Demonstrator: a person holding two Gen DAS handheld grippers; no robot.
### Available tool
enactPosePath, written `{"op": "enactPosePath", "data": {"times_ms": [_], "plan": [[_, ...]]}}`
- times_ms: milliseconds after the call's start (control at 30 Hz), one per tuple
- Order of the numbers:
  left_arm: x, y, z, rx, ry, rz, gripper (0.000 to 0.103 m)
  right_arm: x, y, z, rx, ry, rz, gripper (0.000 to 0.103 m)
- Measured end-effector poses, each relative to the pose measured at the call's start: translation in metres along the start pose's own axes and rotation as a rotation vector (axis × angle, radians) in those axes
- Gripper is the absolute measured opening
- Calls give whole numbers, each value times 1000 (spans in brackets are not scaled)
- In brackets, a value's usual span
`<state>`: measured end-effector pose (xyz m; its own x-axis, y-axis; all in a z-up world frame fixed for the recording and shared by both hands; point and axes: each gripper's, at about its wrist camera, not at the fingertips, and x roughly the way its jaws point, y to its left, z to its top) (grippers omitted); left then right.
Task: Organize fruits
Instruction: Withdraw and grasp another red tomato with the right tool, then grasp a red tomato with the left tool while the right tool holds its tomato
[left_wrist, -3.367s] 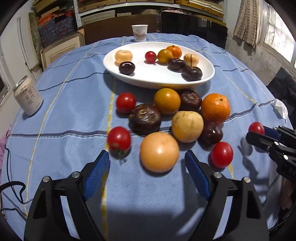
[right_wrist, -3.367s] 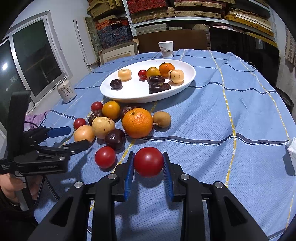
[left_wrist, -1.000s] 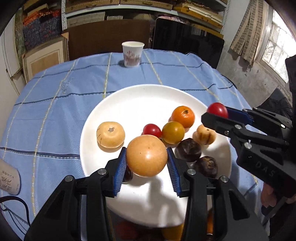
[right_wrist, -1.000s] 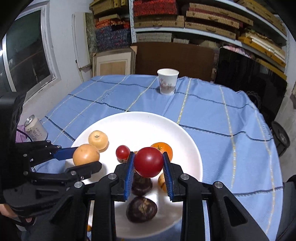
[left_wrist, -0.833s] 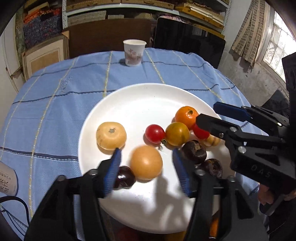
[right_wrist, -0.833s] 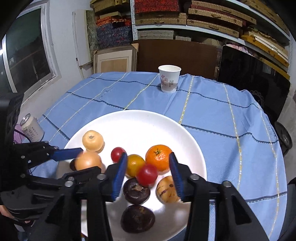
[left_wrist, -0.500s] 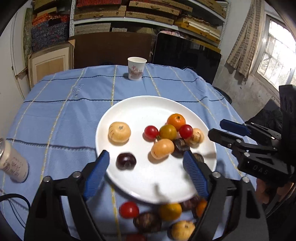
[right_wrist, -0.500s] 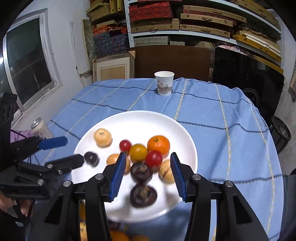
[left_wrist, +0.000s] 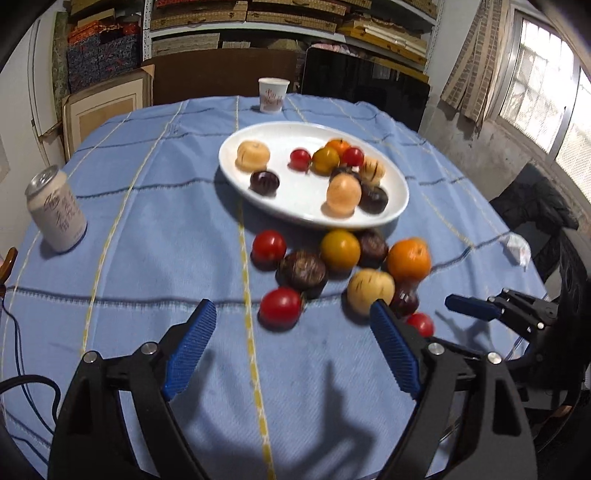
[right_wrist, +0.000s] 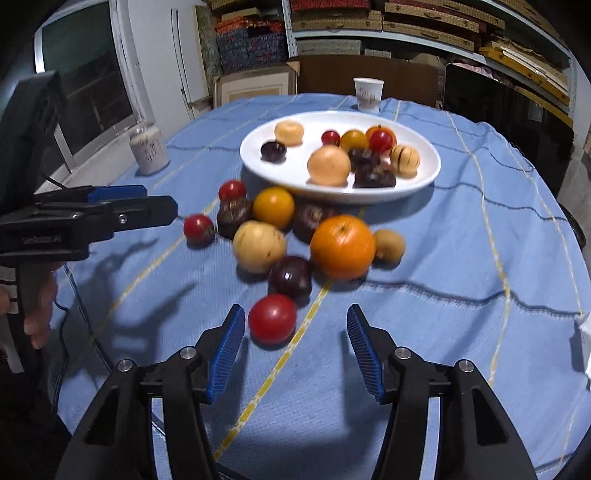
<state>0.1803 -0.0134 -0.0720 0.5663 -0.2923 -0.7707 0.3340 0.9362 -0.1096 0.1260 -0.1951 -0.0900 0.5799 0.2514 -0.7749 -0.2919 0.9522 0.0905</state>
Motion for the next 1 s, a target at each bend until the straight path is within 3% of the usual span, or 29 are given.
{"op": "enactPosePath", "data": {"times_ms": [67,233,400,633,700,867,1000], "plan": [[4,0,-6,9,20,16,83,7,7,-1,-8,13,-1,54],[15,4,-14,25,51,47,83,20,16,3,-18,40,12,31],[24,5,-7,24,56,67,83,13,11,2,9,6,62,29],[41,-5,2,98,51,158,83,-6,15,-5,-33,-79,132,30],[44,-9,3,112,43,156,76,-4,11,-4,-11,-65,141,30],[53,-11,1,128,64,129,45,-3,9,-4,-1,-61,155,30],[53,-14,1,139,46,125,32,-3,8,-4,6,-62,163,30]]}}
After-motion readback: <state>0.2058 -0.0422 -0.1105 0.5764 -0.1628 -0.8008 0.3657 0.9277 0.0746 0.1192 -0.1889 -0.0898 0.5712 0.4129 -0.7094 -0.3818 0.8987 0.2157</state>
